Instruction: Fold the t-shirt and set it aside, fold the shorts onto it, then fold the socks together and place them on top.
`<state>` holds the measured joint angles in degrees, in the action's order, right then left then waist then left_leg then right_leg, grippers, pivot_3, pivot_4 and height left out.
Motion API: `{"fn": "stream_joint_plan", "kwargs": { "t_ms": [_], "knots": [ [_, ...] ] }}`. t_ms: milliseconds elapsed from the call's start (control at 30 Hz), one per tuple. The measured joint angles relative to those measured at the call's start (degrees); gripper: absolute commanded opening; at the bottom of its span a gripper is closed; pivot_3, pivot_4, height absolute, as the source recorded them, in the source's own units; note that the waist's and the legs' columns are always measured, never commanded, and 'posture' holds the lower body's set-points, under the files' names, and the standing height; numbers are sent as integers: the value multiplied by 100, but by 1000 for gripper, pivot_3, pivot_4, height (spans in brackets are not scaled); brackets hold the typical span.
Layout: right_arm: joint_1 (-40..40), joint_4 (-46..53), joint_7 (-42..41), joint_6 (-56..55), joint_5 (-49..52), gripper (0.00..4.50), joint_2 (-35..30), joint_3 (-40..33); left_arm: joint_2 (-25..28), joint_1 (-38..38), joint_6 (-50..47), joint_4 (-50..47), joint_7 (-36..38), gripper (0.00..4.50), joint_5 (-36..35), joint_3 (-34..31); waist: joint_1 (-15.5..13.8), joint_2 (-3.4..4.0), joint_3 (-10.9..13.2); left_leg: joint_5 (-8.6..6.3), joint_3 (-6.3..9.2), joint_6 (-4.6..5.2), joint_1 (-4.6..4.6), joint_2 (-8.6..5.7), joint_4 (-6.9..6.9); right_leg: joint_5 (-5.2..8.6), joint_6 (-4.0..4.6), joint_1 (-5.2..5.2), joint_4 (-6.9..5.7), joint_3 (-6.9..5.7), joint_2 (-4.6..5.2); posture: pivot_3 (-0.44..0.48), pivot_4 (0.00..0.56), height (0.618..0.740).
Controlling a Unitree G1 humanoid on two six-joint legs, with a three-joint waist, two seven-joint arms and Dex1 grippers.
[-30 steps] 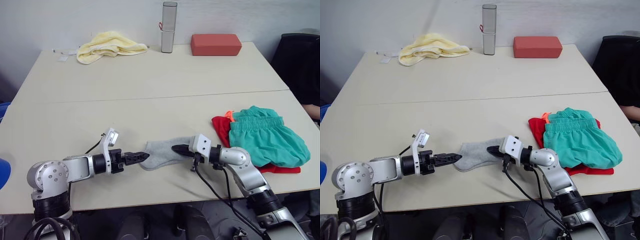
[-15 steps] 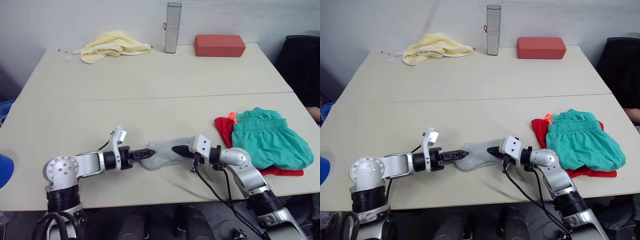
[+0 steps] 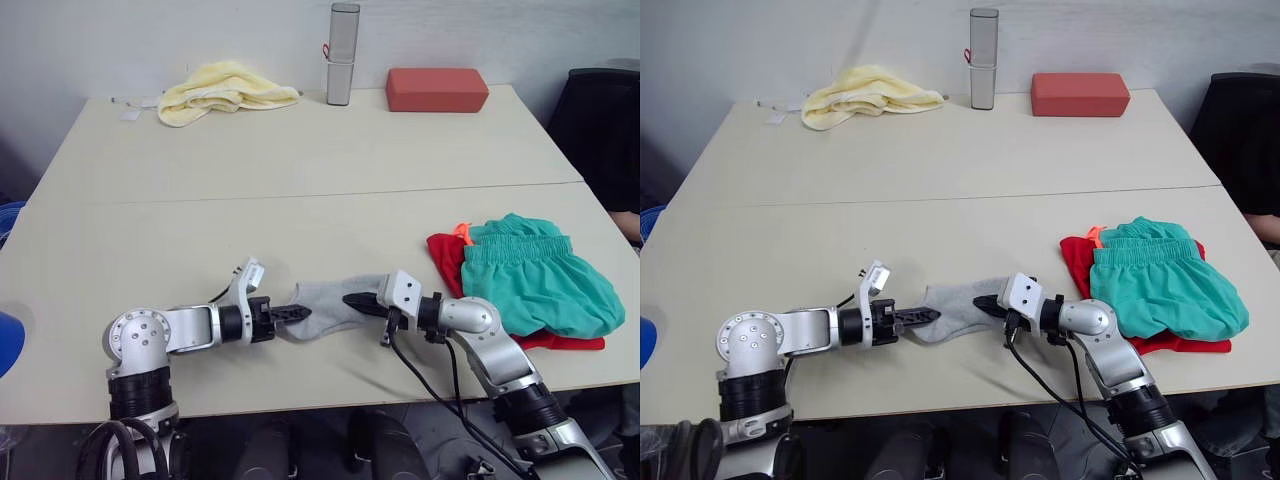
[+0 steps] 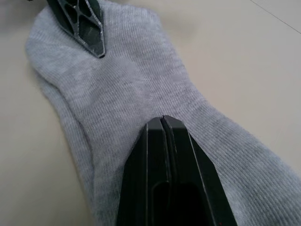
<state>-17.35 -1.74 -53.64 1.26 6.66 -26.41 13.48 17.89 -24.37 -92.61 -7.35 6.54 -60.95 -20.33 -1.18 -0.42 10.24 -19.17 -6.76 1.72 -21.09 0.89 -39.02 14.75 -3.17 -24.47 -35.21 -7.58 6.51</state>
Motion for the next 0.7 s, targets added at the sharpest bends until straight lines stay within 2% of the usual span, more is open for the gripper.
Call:
{"fn": "stream_joint_plan", "kwargs": {
  "t_ms": [133,300,400,700],
  "knots": [
    [20,177,-10,169,8,0,7,33,591,-122,-1,130,219,8,-161,55,18,-2,1,-1,0,-1,-4,1,4,1,1,-6,1,0,0,0,150,740],
    [27,296,16,384,23,0,83,84,978,-306,-9,191,467,8,-275,347,27,-4,3,-5,1,-10,-6,1,3,1,1,-5,4,-1,0,0,150,740],
    [65,324,51,400,18,0,129,139,971,-612,-9,363,557,8,-265,568,6,-5,4,-7,1,-13,-7,0,3,1,1,-5,4,-2,0,0,150,740],
    [228,429,208,383,9,0,163,186,422,-1578,-5,420,792,8,-121,1302,11,-6,4,1,-3,-2,-6,1,3,0,1,-4,6,0,-7,0,150,740]
  ]
}}
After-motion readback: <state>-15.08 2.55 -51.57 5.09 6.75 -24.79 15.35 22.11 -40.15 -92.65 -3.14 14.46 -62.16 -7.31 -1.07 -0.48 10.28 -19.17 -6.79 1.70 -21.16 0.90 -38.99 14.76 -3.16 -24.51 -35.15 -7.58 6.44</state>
